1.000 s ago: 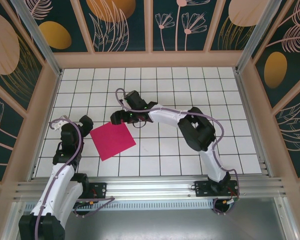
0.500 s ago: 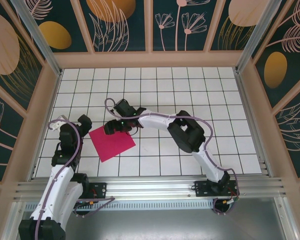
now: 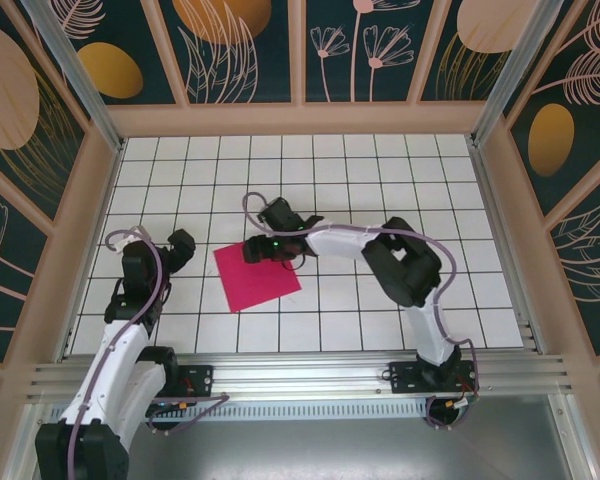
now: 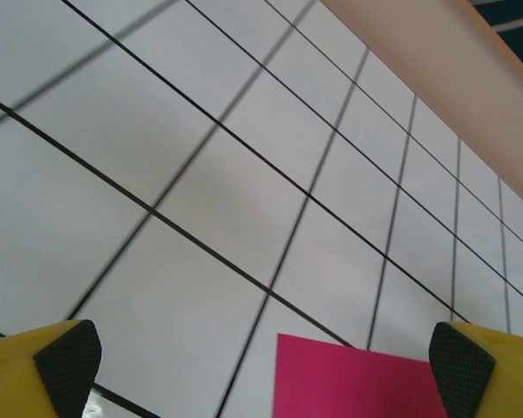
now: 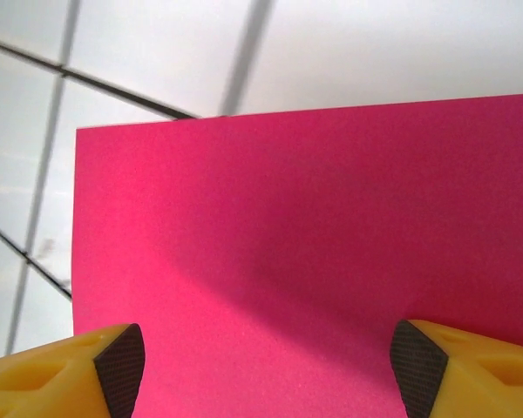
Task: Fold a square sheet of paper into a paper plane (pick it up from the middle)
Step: Move the square sheet of paper to the center of the table.
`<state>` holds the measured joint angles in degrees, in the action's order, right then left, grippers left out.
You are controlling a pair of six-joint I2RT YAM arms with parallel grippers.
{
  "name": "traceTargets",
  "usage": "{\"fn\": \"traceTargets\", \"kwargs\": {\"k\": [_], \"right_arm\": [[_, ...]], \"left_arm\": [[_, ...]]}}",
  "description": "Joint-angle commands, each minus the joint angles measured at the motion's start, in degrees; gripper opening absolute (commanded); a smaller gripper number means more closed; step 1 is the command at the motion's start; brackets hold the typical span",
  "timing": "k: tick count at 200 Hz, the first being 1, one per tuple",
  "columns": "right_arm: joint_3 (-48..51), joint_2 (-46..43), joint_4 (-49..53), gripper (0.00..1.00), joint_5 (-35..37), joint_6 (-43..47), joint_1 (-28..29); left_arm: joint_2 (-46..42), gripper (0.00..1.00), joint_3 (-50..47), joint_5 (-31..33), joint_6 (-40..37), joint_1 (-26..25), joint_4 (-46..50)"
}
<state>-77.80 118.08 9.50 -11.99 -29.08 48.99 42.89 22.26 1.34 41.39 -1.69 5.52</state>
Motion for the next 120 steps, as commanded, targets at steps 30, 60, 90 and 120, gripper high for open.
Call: {"fn": "traceTargets", "kwargs": {"k": [30,60,90,120], "right_arm": [[17.76,-13.01,5.29,0.79,7.76,0.92,-9.01],[23.92,-19.89,5.31,0.79,7.14,1.99,-14.31],[24.66,-25.10,5.82,0.79,5.79,1.56,-15.85],[25.45,-28.54,2.55,0.79,2.64,-0.02,-16.79]], "left_arm": [[4.67,0.99,1.90,-13.74,-1.24,-0.19,-4.71],[4.87,0.99,1.39,-15.41,-0.43,-2.45,-5.87],[7.07,0.99,1.81,-15.06,0.31,-7.70,-6.88],[11.16,0.99,2.25,-14.96,1.80,-13.14,-10.58]]}}
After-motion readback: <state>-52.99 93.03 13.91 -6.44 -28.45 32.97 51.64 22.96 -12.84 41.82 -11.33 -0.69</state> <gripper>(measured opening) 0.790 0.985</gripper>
